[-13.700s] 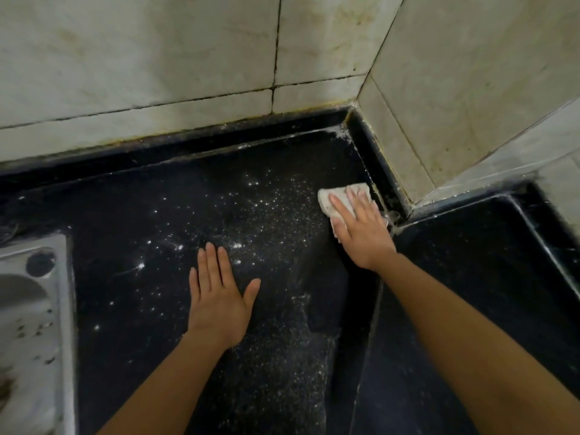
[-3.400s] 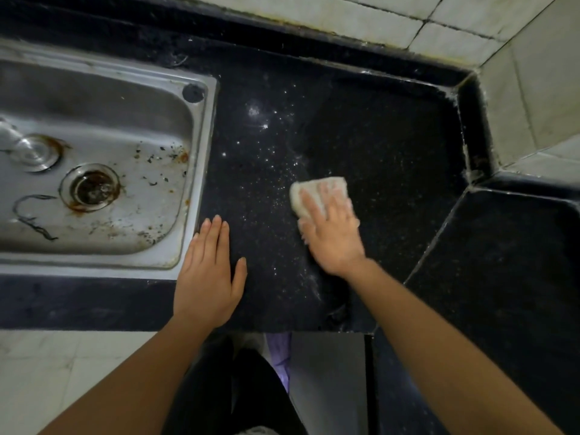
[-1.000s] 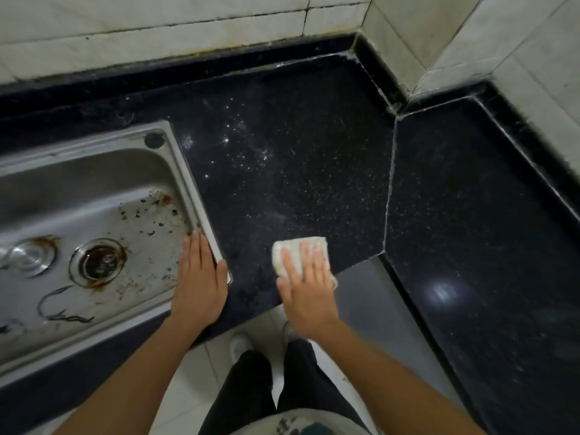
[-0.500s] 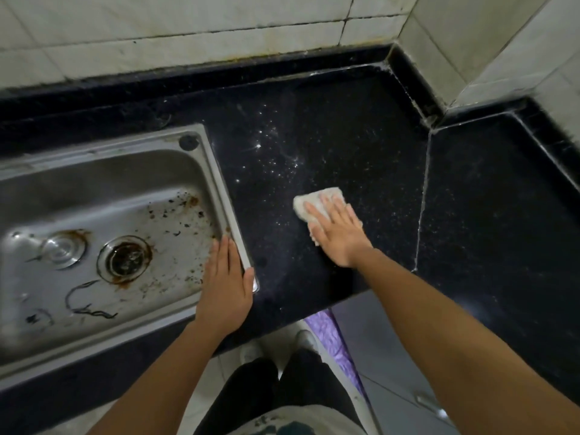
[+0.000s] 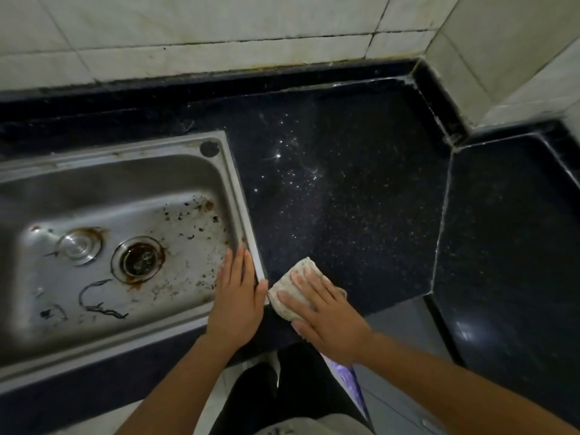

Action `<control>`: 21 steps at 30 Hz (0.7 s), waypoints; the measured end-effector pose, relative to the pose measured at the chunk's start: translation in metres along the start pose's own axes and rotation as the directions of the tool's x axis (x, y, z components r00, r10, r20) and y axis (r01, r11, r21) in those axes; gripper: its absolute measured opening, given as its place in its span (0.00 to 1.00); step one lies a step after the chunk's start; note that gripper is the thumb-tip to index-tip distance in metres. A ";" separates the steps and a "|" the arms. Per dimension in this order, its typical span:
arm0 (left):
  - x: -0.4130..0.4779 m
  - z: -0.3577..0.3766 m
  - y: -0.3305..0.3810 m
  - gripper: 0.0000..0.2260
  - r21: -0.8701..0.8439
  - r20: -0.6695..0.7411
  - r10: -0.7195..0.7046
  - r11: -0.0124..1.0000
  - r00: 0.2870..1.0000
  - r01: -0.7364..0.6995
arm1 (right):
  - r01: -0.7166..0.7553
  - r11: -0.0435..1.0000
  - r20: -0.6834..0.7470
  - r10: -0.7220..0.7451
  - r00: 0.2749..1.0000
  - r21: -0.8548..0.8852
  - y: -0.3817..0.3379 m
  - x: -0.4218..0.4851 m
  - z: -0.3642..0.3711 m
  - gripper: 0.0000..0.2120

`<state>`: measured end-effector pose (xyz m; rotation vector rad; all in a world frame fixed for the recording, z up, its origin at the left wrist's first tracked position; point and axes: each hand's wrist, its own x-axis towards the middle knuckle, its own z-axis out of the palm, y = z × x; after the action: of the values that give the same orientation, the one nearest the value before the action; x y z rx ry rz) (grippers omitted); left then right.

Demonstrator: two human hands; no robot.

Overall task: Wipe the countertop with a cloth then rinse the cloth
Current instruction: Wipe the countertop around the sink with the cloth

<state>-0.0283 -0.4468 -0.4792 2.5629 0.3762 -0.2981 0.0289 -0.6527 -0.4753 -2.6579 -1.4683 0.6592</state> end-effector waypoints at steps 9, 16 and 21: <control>0.001 -0.002 -0.001 0.29 -0.042 0.004 -0.033 0.999 0.999 0.033 | 0.155 0.983 0.058 -0.150 0.987 -0.100 0.075 0.100 -0.068 0.23; -0.001 -0.008 0.008 0.25 -0.074 -0.011 -0.082 0.994 0.997 0.081 | -0.062 0.998 0.029 0.062 0.998 -0.003 0.092 0.171 -0.100 0.24; -0.002 -0.010 0.010 0.25 -0.093 -0.014 -0.099 0.991 0.995 0.097 | -0.140 0.986 0.008 0.140 0.990 0.090 0.069 0.158 -0.087 0.25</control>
<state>-0.0259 -0.4508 -0.4656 2.4631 0.5116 -0.2862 0.1905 -0.5469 -0.4672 -2.7091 -1.2286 0.7195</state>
